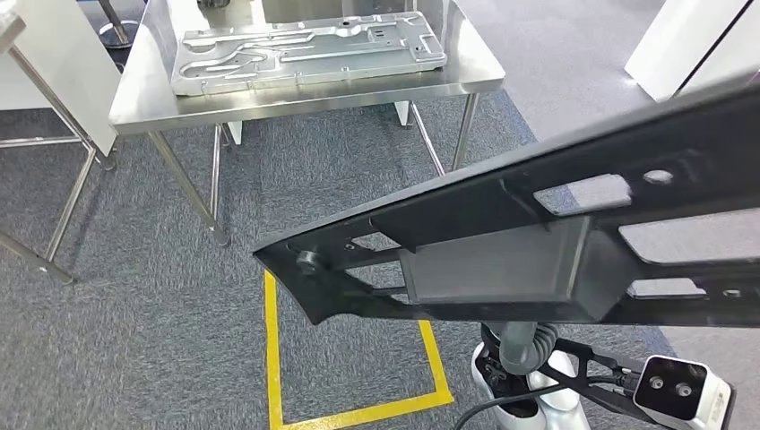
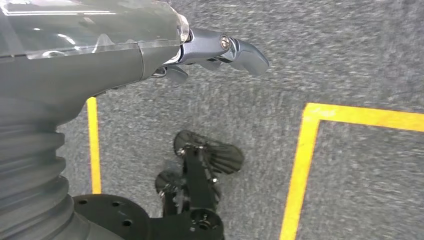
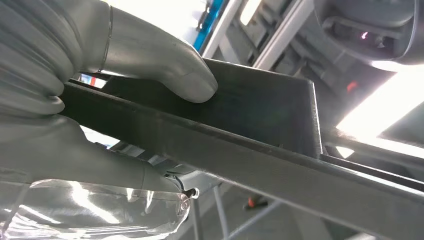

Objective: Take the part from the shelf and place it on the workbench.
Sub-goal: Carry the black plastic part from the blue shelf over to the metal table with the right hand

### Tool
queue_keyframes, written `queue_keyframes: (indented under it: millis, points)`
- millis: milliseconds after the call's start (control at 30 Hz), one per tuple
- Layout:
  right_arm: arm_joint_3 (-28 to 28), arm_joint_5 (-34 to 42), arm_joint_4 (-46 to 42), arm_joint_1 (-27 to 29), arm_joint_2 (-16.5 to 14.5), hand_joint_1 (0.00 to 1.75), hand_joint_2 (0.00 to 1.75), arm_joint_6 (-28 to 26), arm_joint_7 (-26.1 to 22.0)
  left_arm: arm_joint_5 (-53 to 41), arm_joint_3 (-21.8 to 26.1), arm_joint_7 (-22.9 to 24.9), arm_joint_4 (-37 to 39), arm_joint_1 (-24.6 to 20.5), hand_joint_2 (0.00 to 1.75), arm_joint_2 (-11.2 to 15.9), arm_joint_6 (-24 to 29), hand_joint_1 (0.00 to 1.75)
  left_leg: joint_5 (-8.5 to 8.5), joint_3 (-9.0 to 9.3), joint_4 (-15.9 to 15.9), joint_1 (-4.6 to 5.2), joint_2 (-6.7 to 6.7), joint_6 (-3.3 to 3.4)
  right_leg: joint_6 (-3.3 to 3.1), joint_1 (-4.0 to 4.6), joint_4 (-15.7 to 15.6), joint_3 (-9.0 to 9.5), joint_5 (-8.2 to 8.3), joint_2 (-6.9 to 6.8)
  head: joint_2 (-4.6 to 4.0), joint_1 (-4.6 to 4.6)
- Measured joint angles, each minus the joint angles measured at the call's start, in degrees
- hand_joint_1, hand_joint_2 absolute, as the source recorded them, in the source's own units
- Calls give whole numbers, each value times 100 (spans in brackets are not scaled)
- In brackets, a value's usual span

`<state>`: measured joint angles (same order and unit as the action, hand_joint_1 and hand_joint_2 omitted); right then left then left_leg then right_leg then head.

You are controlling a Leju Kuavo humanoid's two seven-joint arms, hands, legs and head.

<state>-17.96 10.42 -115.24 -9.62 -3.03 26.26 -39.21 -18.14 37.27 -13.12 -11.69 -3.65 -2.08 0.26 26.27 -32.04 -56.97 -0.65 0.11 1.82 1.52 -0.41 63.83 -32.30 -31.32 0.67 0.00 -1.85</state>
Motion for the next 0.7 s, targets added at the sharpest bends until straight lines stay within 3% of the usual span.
queue_keyframes:
  millis: [67,100,133,167,233,300,433,500,600,633,667,700]
  points:
    - [6,5,4,-12,0,175,175,17,1,0,1,-5,0,-1,175,3,0,0,59,52,-1,2,0,17,41,-15,753,-517,-272,-6,0,-1]
    - [8,8,9,-10,0,175,175,22,2,1,2,-6,0,4,175,5,1,0,94,85,-2,4,0,13,55,-24,1008,-737,-321,-9,0,-1]
    - [10,12,15,-9,0,175,175,25,2,1,2,-6,0,11,175,6,1,0,134,129,-3,4,-1,5,65,-30,1061,-860,-259,-16,0,-1]
    - [12,15,20,-9,0,175,175,25,1,1,2,-7,0,18,175,6,2,0,179,191,-3,3,-4,-6,64,-35,897,-867,-87,-26,0,-1]
    - [13,19,22,-12,-1,175,175,19,1,-2,2,-10,1,22,175,5,3,0,287,336,-4,4,-7,-42,32,-31,117,-643,450,-62,0,-1]
    - [14,24,26,-14,-2,175,175,4,1,-8,2,-18,2,15,175,6,8,0,385,419,11,16,-6,-104,-43,1,-448,-465,715,-96,0,0]
    - [24,21,26,-13,-22,175,175,-50,2,-13,2,-26,2,2,175,21,14,0,379,447,-198,23,16,-242,-211,-2,-606,-299,659,-63,0,-2]
    - [24,18,21,-18,-36,175,175,-58,2,-19,2,-26,2,-10,175,25,13,0,465,159,-736,8,12,-277,-267,-13,-637,-142,568,-61,0,-2]
    - [25,16,20,-11,-55,175,175,-60,2,-28,2,-26,2,5,175,30,11,0,904,-542,-1669,2,11,-321,-303,4,-641,63,387,-45,0,-1]
    - [25,16,20,-5,-58,175,175,-60,2,-28,2,-26,2,19,175,33,11,0,997,-689,-1739,2,11,-321,-304,9,-641,143,321,-32,0,-1]
    - [26,17,20,2,-60,175,175,-59,2,-28,2,-26,2,29,175,36,10,0,982,-753,-1630,3,11,-308,-300,14,-641,237,248,-18,0,-1]
    - [26,17,20,7,-60,175,175,-57,2,-28,2,-27,2,36,175,39,10,0,821,-748,-1363,6,10,-282,-294,21,-642,343,168,-10,0,-1]
